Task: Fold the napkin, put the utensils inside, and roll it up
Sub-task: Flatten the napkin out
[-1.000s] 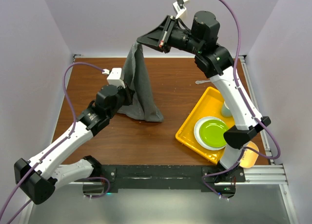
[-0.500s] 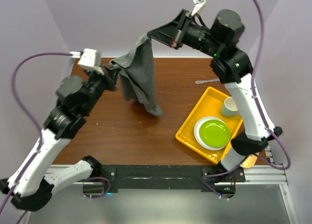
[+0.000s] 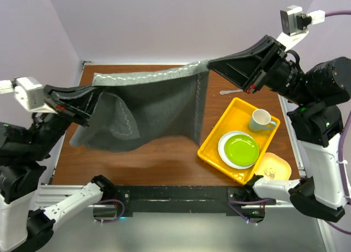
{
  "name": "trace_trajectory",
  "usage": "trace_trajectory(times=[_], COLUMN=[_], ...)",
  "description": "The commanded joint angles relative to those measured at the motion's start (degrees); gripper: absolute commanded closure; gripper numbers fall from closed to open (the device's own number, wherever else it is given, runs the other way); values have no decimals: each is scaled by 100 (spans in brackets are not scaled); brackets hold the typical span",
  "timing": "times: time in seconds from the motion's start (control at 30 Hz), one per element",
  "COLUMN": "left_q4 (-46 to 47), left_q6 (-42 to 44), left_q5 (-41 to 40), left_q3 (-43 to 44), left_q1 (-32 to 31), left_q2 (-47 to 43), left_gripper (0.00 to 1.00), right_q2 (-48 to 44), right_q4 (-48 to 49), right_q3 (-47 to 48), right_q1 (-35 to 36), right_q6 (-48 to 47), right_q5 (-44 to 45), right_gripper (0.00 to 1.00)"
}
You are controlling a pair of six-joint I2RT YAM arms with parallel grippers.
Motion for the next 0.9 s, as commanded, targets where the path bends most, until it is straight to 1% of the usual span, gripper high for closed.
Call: trace_trajectory(times=[0.0,0.03,0.07,0.1,0.13,0.17,0.2,0.23,0.27,0.3,0.33,0.37,0.4,0.43,0.47,0.5,0.53,0.57,0.6,0.63,0.67,0.7,0.73,0.77,0.8,0.87], left_q4=[-281,-307,-394,-534,-970,-1236,-1526,-2007,-2151,-2196,-2214,-2179,-2022,-1699,-1635,-1582,-1399,-1284,-1169,-1316,-1466,-1554,-1468,-1406,-1379,-1493], left_q6=[-498,-577,-683,-927,-1060,-1218,-1524,-1606,-1624,-1572,-1589,-1589,-1432,-1413,-1457,-1466,-1422,-1361,-1178,-1115,-1140,-1123,-1001,-870,-755,-859], left_q5=[247,80,-104,-785,-1105,-1412,-1938,-2091,-2179,-2198,-2172,-2032,-1570,-1495,-1477,-1399,-1485,-1695,-2010,-2196,-2537,-3141,-3199,-3191,-3095,-2850], left_q3=[-517,-649,-746,-826,-827,-818,-809,-809,-852,-1131,-1299,-1484,-1999,-2265,-2451,-2574,-2610,-2672,-2603,-2428,-2209,-1893,-1820,-1767,-1689,-1661], left_q1=[11,20,20,20,20,11,20,28,29,107,229,431,972,1187,1380,1748,1821,1848,1926,1997,2032,2050,2050,2050,2033,2032], left_q2=[178,169,195,273,361,641,809,1002,1395,1573,1932,2101,2259,2574,2786,3005,3408,3603,3797,4199,4368,4492,4580,4616,4607,4502], left_gripper=[100,100,100,100,100,100,100,100,100,100,100,100,100,100,100,100,100,100,90,86,77,54,48,44,41,39], right_q2=[194,333,413,484,684,791,914,1045,1377,1563,1748,2220,2459,2749,2995,3598,3926,4234,4916,5184,5465,5816,5993,6117,6188,6171], right_q4=[154,-48,-502,-733,-961,-1434,-1482,-1491,-1569,-1501,-1404,-1299,-1219,-1062,-999,-1016,-1199,-1323,-1463,-1673,-1771,-1903,-2296,-2474,-2580,-2642], right_q3=[-349,-296,-278,-270,-296,-313,-383,-532,-577,-638,-752,-788,-805,-701,-622,-456,68,386,729,1359,1609,1820,2223,2392,2489,2368], right_q1=[2,2,-7,2,2,-15,-42,-68,-164,-209,-270,-375,-419,-507,-525,-517,-551,-552,-569,-604,-639,-674,-753,-797,-833,-868], right_q6=[409,347,294,259,224,154,84,22,4,-48,-84,-101,-119,-163,-320,-443,-558,-820,-901,-971,-980,-989,-989,-937,-937,-1041], right_q5=[337,540,725,1136,1383,1638,1919,2009,2088,2080,2011,2010,1984,1862,1860,1860,1852,1834,1782,1712,1650,1658,1719,1746,1650,1544], right_gripper=[100,100,100,100,100,100,100,100,100,100,100,100,100,100,100,100,100,100,100,100,100,99,93,83,64,51])
